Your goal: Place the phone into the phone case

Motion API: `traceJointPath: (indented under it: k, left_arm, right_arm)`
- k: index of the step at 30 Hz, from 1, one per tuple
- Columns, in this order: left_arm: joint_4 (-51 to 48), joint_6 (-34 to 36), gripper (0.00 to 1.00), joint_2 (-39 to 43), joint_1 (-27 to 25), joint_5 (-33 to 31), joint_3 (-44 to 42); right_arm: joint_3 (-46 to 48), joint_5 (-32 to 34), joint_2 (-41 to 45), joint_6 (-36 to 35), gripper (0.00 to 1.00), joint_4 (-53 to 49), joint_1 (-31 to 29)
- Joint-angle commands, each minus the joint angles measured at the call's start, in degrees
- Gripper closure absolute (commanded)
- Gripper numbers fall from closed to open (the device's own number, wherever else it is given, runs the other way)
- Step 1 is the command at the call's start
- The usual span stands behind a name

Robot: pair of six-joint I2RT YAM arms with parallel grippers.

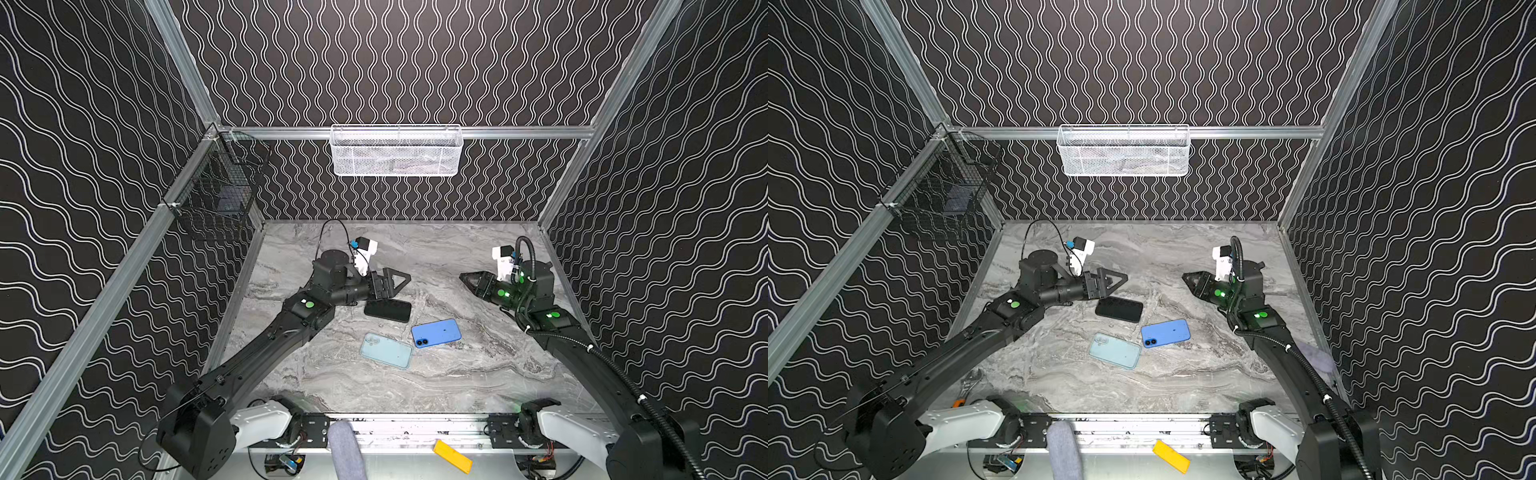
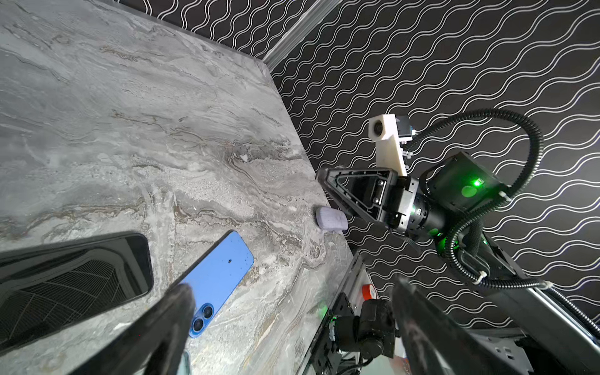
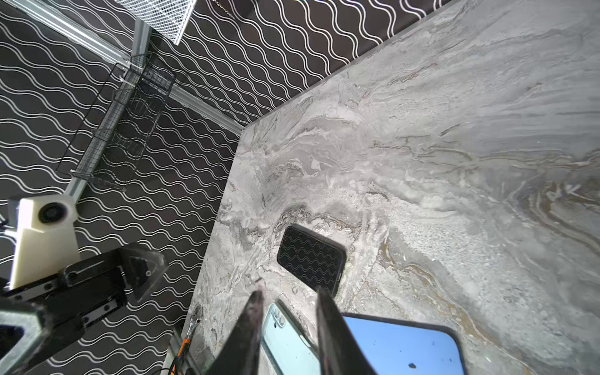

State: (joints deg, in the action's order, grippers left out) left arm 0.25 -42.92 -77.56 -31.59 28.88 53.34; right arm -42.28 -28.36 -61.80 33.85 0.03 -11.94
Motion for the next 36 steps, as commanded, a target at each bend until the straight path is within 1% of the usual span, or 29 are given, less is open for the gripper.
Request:
traceJointPath:
  k: [1, 8, 14, 15, 18, 22, 25, 29, 32, 36]
  left_arm:
    - [-1.4, 1.7, 0.01, 0.4, -0.6, -1.7, -0.1]
    - [-0.9, 0.8, 0.01, 0.5, -1.1, -2.1, -1.4]
    - [0.3, -0.4, 0.01, 0.3, -1.3, -2.4, -2.4]
    - [0.1, -0.6, 0.01, 0.3, -1.4, -2.7, -2.5]
    - [-1.4, -1.2, 0.01, 0.1, -2.1, -4.5, -2.4]
    - [-3.6, -3.6, 0.02, -1.7, -5.2, -7.3, -3.0]
    - [-4.3, -5.9, 0.01, -4.4, -8.1, -9.0, -3.8]
    - [-6.1, -9.8, 0.01, -9.0, -10.5, -10.1, -4.0]
    - [-3.7, -13.0, 0.01, -12.7, -11.2, -8.8, -4.6]
    - [-1.6, -15.9, 0.01, -17.1, -11.7, -7.6, -4.2]
  right_arm:
    - [0.5, 1.3, 0.6, -0.8, 0.63, -1.9, 0.4]
    - [1.2, 1.7, 1.6, -1.1, 0.52, -2.8, 0.9]
    - [1.6, 2.6, 2.8, -1.7, 0.47, -4.0, 1.6]
    - [1.6, 3.1, 3.0, -2.0, 0.44, -4.6, 1.7]
    - [1.4, 5.4, 3.6, -3.5, 0.29, -8.1, 2.2]
    - [3.2, 10.8, 4.7, -4.8, 0.18, -13.6, 2.5]
    - [5.6, 11.8, 4.9, -4.8, 0.12, -15.5, 2.7]
    - [8.4, 10.4, 3.6, -4.1, 0.07, -15.3, 2.8]
    - [9.6, 8.0, 1.1, -4.0, 0.06, -13.5, 2.8]
    - [10.2, 3.2, -3.5, -3.8, 0.05, -10.4, 2.9]
